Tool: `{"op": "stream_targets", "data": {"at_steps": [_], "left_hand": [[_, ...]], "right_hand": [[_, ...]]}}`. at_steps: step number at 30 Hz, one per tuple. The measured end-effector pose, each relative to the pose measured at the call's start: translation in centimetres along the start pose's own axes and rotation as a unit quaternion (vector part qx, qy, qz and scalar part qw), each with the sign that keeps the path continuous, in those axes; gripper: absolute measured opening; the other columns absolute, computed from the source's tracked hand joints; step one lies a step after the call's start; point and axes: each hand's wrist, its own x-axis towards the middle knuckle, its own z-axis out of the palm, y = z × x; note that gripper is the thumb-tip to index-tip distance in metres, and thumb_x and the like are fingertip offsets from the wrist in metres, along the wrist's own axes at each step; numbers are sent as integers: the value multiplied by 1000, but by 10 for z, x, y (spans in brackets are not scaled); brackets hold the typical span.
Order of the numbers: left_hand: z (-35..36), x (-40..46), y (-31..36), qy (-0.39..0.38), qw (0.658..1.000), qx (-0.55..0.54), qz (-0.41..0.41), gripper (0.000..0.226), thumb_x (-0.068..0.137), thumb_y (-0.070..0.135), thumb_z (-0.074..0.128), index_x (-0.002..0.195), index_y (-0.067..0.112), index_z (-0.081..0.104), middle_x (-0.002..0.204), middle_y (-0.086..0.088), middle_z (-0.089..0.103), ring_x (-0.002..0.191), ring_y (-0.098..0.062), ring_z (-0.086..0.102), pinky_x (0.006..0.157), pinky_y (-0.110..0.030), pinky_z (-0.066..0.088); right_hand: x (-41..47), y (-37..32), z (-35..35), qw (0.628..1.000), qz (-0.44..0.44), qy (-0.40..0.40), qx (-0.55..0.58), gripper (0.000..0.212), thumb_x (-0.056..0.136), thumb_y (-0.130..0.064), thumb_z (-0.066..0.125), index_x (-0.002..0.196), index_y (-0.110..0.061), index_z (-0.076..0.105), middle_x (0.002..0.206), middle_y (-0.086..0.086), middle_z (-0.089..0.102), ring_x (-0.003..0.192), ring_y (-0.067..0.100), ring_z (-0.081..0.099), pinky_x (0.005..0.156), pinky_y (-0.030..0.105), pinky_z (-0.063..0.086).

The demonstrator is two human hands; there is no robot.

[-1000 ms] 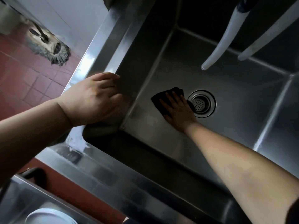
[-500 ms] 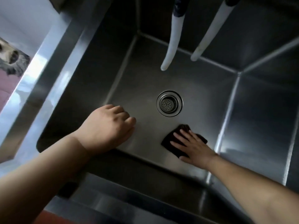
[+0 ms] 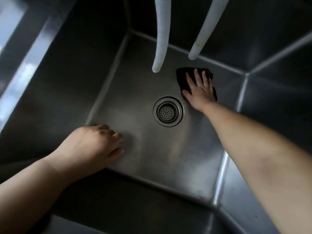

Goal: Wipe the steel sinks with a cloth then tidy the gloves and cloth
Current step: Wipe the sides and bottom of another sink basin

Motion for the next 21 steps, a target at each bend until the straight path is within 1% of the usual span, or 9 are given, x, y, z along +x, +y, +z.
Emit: {"op": "stream_targets", "data": {"at_steps": [4, 6, 8, 9, 11, 13, 16, 19, 21], "left_hand": [[6, -1, -2, -37, 999, 2, -25, 32, 76, 48, 45, 69, 24, 64, 58, 6, 60, 61, -17, 64, 44, -25, 49], [7, 0, -1, -52, 998, -4, -34, 23, 77, 45, 57, 72, 24, 64, 60, 6, 61, 62, -17, 64, 45, -28, 50], [5, -1, 0, -57, 997, -8, -45, 20, 75, 45, 64, 75, 25, 64, 62, 6, 61, 62, -18, 64, 47, -27, 50], [3, -1, 1, -62, 997, -7, -53, 22, 75, 47, 63, 78, 26, 64, 66, 6, 62, 66, -18, 64, 50, -27, 50], [1, -1, 1, -82, 994, 1, -75, 28, 81, 53, 52, 90, 27, 60, 79, 6, 62, 77, -16, 64, 61, -28, 49], [-1, -1, 2, -98, 991, 9, -91, 33, 85, 56, 44, 97, 28, 57, 88, 6, 62, 84, -15, 63, 66, -27, 47], [-2, 1, 3, -109, 989, 2, -96, 32, 87, 55, 45, 100, 29, 57, 92, 6, 64, 86, -15, 63, 66, -27, 46], [-1, 0, 1, -121, 987, -29, -102, 29, 87, 52, 47, 98, 28, 58, 91, 5, 64, 83, -18, 63, 64, -27, 46], [1, 0, -1, -124, 986, -38, -107, 30, 87, 51, 48, 98, 26, 58, 90, 2, 64, 81, -21, 63, 62, -27, 45]], "right_hand": [[25, 4, -12, 999, 40, 9, 12, 65, 94, -54, 31, 149, -36, 2, 159, -2, -10, 144, 24, -15, 115, 42, -7], [22, 9, -12, 995, 87, 24, 35, 64, 95, -52, 30, 150, -33, 3, 159, -1, -9, 144, 25, -13, 116, 42, -6], [8, 16, -10, 987, 145, 36, 59, 65, 95, -50, 30, 150, -30, 1, 159, 1, -9, 144, 26, -12, 116, 44, -6], [-3, 20, -8, 982, 169, 42, 67, 65, 96, -49, 30, 150, -29, 1, 159, 2, -8, 144, 27, -12, 116, 44, -6], [-33, 25, -2, 975, 206, 46, 69, 66, 96, -49, 31, 150, -27, 1, 159, 4, -7, 145, 28, -10, 115, 45, -7], [-71, 28, 5, 973, 221, 43, 48, 67, 95, -48, 33, 151, -26, 4, 159, 7, -4, 145, 30, -7, 115, 45, -4], [-128, 23, 15, 980, 196, -6, -11, 69, 95, -49, 35, 151, -24, 3, 159, 10, -6, 144, 32, -6, 116, 45, 0], [-178, 6, 22, 978, 173, -101, -49, 73, 95, -52, 33, 150, -25, -7, 157, 11, -17, 143, 34, -12, 115, 45, -2], [-208, -12, 27, 969, 173, -167, -56, 78, 94, -52, 34, 148, -24, -14, 154, 13, -24, 142, 37, -15, 114, 48, 0]]}}
